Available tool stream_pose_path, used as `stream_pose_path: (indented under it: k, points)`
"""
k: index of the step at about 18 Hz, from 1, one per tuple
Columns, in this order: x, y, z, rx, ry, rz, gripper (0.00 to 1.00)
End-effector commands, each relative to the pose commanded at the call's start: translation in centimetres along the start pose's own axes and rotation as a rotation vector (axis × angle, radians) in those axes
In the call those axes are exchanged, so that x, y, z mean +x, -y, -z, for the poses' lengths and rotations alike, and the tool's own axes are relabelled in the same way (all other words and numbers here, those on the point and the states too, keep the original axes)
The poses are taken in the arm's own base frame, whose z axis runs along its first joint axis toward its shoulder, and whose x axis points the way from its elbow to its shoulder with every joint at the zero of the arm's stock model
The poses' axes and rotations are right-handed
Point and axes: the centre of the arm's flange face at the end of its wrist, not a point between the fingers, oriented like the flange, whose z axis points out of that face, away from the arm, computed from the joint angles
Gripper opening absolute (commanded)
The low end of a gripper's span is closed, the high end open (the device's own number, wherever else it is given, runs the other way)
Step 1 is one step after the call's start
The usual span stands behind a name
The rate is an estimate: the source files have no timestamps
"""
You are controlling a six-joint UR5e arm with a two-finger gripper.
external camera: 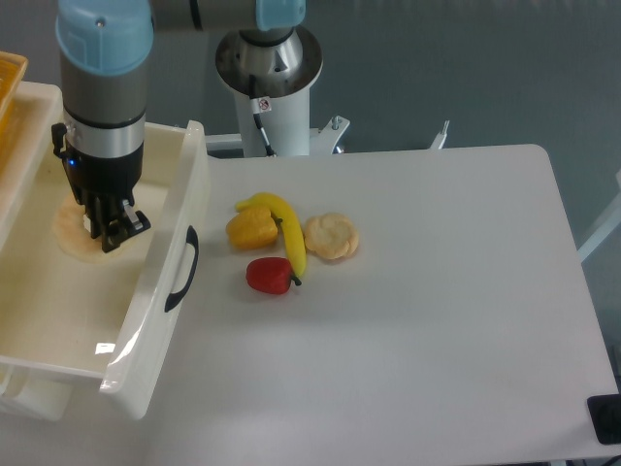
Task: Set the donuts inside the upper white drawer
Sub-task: 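Open the gripper to release the donut into the drawer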
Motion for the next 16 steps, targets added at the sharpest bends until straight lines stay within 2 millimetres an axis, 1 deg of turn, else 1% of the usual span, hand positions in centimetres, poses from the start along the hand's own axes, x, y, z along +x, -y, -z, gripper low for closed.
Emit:
stream_pose_path:
  k: [5, 10, 12, 13, 15, 16]
  points:
    - [0.2, 0.3, 0.1, 0.031, -0.025, 0.040, 1.00]
    - [0.2, 0.5, 0.4, 0.034, -0.017, 0.043, 1.00]
    - [-0.3, 0.2, 0.7, 0.038, -0.015, 0.051, 1.00]
    - [-0.7, 0.0, 1.1, 0.044, -0.006, 0.056, 1.00]
    - [-2.4, -0.9, 2.1, 0.051, 0.016, 0.070, 1.00]
    - [-3.3, -1.4, 3.0, 0.065, 0.040, 0.070, 1.00]
